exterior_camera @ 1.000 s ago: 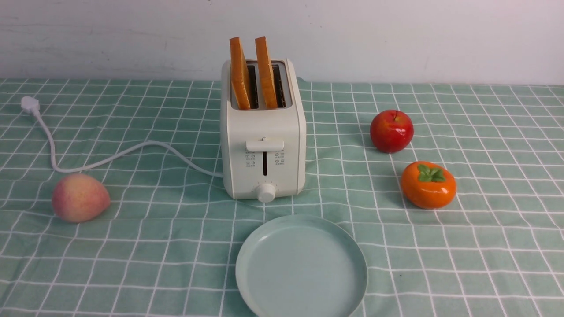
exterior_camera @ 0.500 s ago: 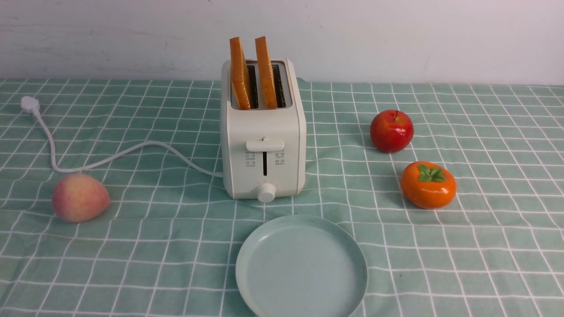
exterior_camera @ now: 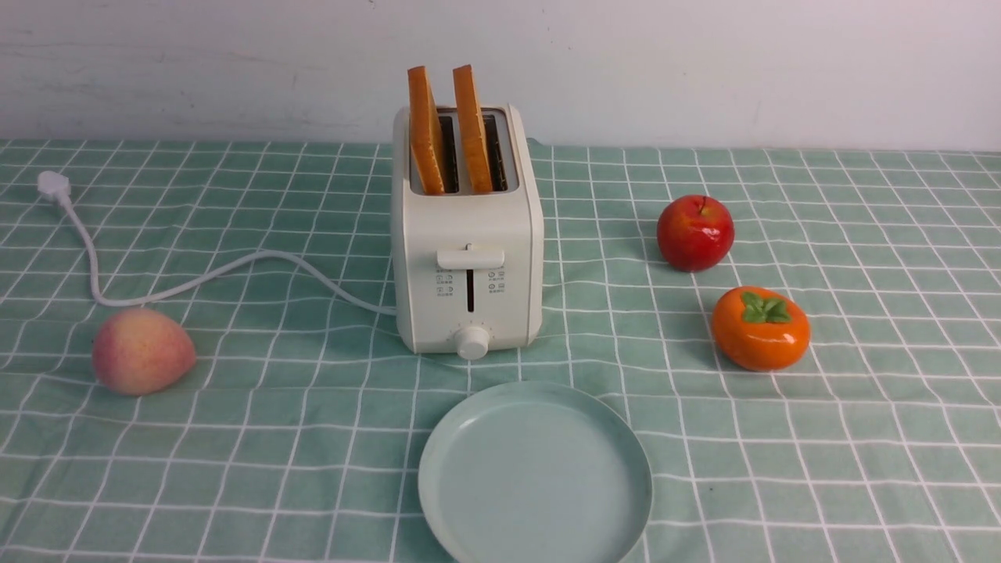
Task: Take toasted bread from bread machine on blue coffee table place on plate.
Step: 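Grasp the toast slice in the toaster and pull it up out of the slot with the right gripper, then place the held slice of bread on top of the slice on the plate with the right gripper, then reach for a toast slice standing in the toaster with the left gripper, then place the slice of bread on the plate with the left gripper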
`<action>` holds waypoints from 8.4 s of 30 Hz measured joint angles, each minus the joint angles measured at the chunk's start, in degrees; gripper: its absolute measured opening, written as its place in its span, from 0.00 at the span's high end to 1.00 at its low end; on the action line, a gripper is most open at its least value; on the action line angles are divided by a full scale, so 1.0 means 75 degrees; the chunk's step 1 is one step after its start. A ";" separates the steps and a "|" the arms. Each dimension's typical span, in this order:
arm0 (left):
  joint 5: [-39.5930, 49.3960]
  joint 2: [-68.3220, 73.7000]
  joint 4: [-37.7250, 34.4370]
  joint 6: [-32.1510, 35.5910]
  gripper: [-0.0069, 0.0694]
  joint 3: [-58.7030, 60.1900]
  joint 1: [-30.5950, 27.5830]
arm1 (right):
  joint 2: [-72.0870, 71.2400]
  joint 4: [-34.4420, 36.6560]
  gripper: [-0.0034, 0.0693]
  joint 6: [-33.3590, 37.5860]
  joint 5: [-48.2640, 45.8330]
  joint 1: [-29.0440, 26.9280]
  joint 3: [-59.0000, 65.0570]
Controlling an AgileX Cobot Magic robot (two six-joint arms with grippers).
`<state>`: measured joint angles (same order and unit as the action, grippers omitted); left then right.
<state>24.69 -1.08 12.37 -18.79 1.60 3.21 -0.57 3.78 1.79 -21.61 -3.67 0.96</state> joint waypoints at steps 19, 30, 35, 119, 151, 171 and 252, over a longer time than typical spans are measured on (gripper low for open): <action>-0.0841 0.0000 0.0894 -0.0455 0.60 0.0000 0.0000 | 0.0000 0.0321 0.62 0.0000 0.0389 0.0000 0.0041; -0.2958 0.0000 0.0930 -0.0508 0.60 0.0007 0.0000 | 0.0000 0.1414 0.62 -0.0007 0.3297 0.0000 0.0064; -0.5061 0.0000 0.0605 -0.1353 0.60 0.0023 0.0000 | 0.0000 0.2115 0.62 -0.1174 0.4922 0.0000 0.0064; 0.4270 0.6378 -0.4629 0.1430 0.60 -0.7111 0.0905 | 1.5702 -0.1410 0.80 -0.1568 -0.3138 0.4666 -1.7845; 0.4525 0.6378 -0.4689 0.1430 0.60 -0.7111 0.0905 | 1.2332 1.0025 0.80 0.4901 -0.1698 0.3885 -0.7685; 0.1976 0.7016 -0.4755 0.1410 0.59 -0.7278 0.0905 | 1.1567 0.7710 0.14 0.5661 -0.1677 0.2789 -0.7671; 0.0276 1.2190 -1.0239 0.4240 0.80 -0.7591 0.3120 | 0.7300 0.1851 0.62 0.1397 -0.5140 0.2023 -0.7671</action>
<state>26.76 90.34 -64.42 13.01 -55.33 26.61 54.18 17.66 12.26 -60.16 11.51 -56.57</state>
